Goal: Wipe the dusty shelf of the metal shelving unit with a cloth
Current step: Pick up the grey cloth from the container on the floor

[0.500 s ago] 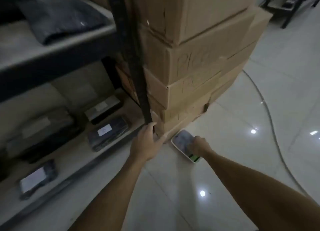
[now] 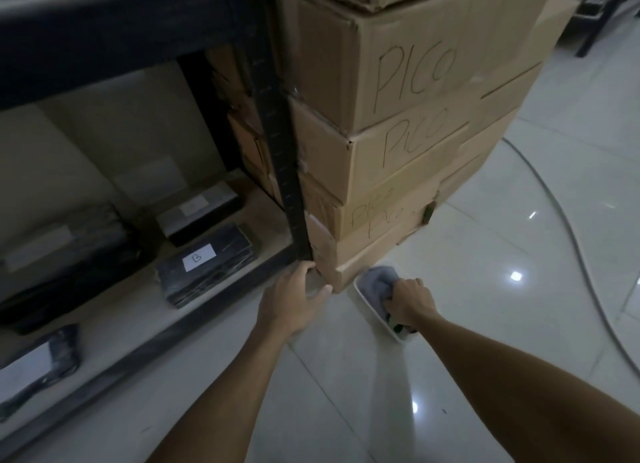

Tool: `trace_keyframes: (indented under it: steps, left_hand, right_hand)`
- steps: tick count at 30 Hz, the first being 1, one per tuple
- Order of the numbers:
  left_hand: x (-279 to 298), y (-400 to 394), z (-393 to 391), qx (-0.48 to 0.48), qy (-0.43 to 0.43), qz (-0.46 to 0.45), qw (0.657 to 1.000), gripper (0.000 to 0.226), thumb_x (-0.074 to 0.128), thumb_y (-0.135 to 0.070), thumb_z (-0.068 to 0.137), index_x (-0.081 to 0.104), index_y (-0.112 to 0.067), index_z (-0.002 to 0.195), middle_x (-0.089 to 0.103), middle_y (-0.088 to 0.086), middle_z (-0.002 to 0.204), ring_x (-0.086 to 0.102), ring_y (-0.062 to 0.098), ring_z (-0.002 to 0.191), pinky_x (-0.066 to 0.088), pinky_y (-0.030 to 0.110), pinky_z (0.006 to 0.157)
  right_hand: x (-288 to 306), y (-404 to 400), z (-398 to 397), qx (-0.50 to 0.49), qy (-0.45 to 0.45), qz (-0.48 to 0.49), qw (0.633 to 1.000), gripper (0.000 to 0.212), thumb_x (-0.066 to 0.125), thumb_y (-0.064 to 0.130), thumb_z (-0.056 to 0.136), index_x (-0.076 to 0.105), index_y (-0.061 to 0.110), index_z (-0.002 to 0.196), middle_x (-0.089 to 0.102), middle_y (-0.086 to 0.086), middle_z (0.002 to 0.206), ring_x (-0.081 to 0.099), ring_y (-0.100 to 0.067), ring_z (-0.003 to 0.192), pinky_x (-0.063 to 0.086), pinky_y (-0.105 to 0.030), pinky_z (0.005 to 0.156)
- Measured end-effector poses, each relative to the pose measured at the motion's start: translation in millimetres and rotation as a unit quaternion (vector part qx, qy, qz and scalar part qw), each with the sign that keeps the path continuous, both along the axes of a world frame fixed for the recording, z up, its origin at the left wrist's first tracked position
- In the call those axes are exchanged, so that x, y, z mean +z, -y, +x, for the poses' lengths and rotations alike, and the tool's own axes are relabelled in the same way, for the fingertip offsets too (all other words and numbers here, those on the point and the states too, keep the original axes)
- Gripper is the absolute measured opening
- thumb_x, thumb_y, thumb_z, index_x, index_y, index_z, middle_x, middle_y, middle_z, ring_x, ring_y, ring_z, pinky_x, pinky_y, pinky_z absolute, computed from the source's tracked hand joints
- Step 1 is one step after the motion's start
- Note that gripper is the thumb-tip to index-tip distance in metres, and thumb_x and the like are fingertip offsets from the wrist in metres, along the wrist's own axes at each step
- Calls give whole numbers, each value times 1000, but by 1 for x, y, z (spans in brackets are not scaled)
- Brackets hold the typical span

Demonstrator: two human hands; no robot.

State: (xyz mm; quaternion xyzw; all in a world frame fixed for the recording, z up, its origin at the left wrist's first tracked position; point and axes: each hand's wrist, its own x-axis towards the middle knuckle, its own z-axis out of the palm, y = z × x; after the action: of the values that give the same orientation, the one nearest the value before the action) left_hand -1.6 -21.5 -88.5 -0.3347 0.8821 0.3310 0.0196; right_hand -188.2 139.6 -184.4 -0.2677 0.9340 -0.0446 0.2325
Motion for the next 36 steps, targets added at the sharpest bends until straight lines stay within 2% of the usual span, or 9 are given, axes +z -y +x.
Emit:
trace_keyframes:
  steps: [8, 13, 15, 19, 21, 27, 30, 33, 36]
  left_hand:
    - [1, 0, 1, 12, -25, 38, 999, 53, 61, -50, 95, 46, -32, 143, 52, -4, 146, 51, 21, 133, 45, 38, 100]
    - [26, -11, 1, 60, -62, 231, 969, 45, 68, -41, 93, 54, -31, 135, 61, -3, 136, 58, 14, 118, 48, 30, 89]
    - [57, -21, 3, 96, -65, 301, 947, 44, 69, -45, 92, 56, -31, 132, 64, -2, 131, 61, 14, 111, 49, 27, 81]
    - [158, -40, 20, 177, -59, 498, 847, 51, 66, -54, 92, 57, -25, 132, 67, 7, 125, 69, 30, 109, 61, 43, 85]
    - [222, -44, 39, 193, -81, 529, 822, 48, 70, -51, 90, 61, -25, 130, 71, 9, 123, 73, 30, 105, 63, 43, 79]
    - [441, -46, 100, 195, -102, 498, 839, 47, 74, -33, 91, 58, -41, 134, 65, -2, 131, 71, 28, 99, 56, 33, 60]
    - [548, -53, 135, 195, -114, 507, 832, 45, 74, -18, 90, 63, -28, 133, 72, 4, 126, 72, 31, 104, 59, 37, 67]
    - [637, -67, 175, 215, -149, 503, 824, 41, 77, -12, 87, 68, -17, 127, 72, 10, 126, 69, 35, 113, 61, 47, 84]
    - [702, -83, 211, 252, -213, 494, 804, 44, 82, -16, 82, 69, -12, 125, 70, 15, 129, 65, 40, 121, 53, 58, 100]
  right_hand:
    - [27, -8, -7, -2, 31, -77, 997, 44, 55, 47, 94, 46, 22, 128, 59, -8, 111, 59, -21, 87, 55, -34, 71]
    - [98, -14, -2, 42, 70, -116, 990, 23, 67, 36, 90, 47, 26, 96, 60, 0, 87, 58, -13, 73, 47, -24, 59]
    - [144, -17, 9, 74, 91, -133, 984, 34, 74, 33, 83, 40, 27, 81, 59, -3, 84, 60, -23, 75, 44, -31, 60]
    - [258, -17, 38, 134, 169, -169, 962, 39, 80, 20, 71, 42, 16, 80, 54, -5, 82, 50, -23, 74, 39, -33, 61]
    - [329, -12, 57, 167, 209, -176, 948, 45, 80, 22, 63, 43, 13, 87, 56, -7, 85, 48, -20, 73, 41, -33, 60]
    - [554, -17, 107, 225, 283, -171, 917, 72, 90, 25, 57, 39, 25, 108, 60, -7, 106, 65, -26, 91, 57, -43, 68]
    - [666, -22, 129, 246, 295, -142, 912, 83, 96, 28, 55, 44, 23, 120, 61, 0, 115, 63, -17, 101, 59, -36, 80]
    - [761, -31, 146, 223, 344, -83, 908, 80, 99, 45, 45, 63, 22, 112, 71, 2, 107, 69, -15, 97, 60, -36, 87]
    - [824, -41, 161, 158, 432, -129, 878, 58, 97, 18, 60, 69, 7, 110, 76, -8, 105, 71, -25, 100, 60, -43, 88]
